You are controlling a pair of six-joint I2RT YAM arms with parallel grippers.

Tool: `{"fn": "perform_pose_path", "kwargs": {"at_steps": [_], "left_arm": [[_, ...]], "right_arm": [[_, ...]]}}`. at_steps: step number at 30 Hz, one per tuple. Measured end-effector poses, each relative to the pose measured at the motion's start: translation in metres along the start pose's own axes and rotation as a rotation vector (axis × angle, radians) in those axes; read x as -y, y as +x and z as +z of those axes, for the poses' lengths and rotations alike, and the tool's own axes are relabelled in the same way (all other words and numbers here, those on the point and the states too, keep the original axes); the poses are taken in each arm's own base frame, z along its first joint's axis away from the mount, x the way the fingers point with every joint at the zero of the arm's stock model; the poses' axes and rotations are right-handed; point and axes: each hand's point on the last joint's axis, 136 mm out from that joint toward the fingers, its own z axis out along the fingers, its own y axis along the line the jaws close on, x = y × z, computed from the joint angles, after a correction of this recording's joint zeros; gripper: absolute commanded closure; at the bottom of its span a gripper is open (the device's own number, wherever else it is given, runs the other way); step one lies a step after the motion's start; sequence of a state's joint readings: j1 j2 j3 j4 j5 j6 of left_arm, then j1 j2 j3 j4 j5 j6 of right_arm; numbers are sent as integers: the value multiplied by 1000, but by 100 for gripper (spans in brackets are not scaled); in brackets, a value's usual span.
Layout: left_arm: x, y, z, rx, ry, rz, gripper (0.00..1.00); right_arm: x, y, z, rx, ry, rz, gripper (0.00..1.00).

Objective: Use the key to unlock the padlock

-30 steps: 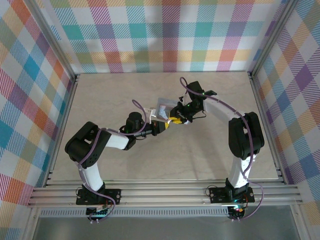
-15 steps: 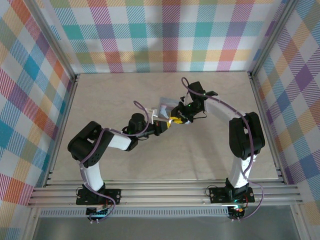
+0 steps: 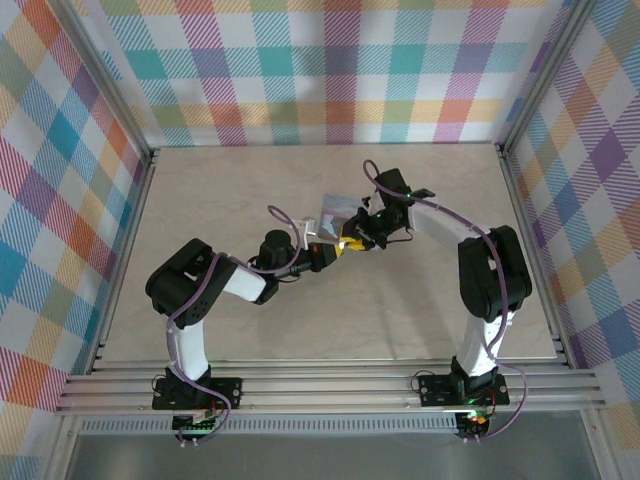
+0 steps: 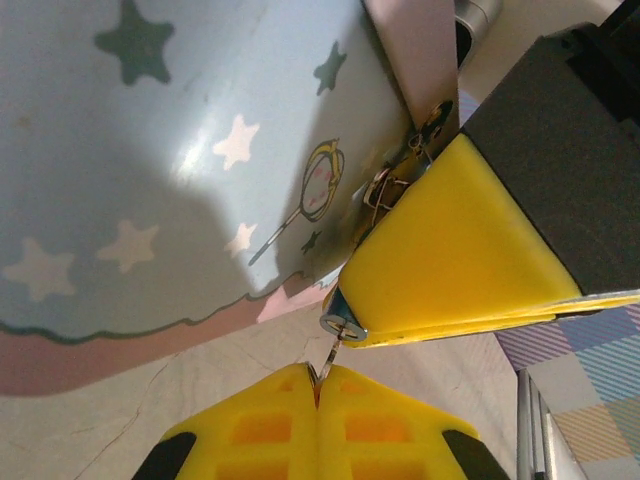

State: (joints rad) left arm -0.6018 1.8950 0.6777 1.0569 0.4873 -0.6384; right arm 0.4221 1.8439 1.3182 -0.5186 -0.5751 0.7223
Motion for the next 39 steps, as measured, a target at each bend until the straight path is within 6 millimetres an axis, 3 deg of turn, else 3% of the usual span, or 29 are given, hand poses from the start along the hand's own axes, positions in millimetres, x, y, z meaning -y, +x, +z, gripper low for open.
{"fn": "perform_pose_path", "kwargs": {"at_steps": [7, 14, 16, 23, 31, 39], "left_arm": [[-8, 18, -10, -25, -14, -42, 100], [-26, 58, -24, -88, -82, -85, 100], [-29, 63, -25, -91, -94, -87, 100], [-30, 61, -26, -58, -89, -86, 100], [-29, 61, -27, -48, -86, -81, 100], [-29, 62, -28, -47, -83, -83, 100]], "right_arm": [[7, 14, 14, 54, 15, -45, 69], [31, 37, 26, 52, 32, -2, 58], [29, 37, 25, 64, 24, -2, 54], [35, 37, 21, 111, 40, 11, 43], [35, 33, 3, 232, 26, 31, 42], [46, 42, 18, 272, 23, 88, 39]]}}
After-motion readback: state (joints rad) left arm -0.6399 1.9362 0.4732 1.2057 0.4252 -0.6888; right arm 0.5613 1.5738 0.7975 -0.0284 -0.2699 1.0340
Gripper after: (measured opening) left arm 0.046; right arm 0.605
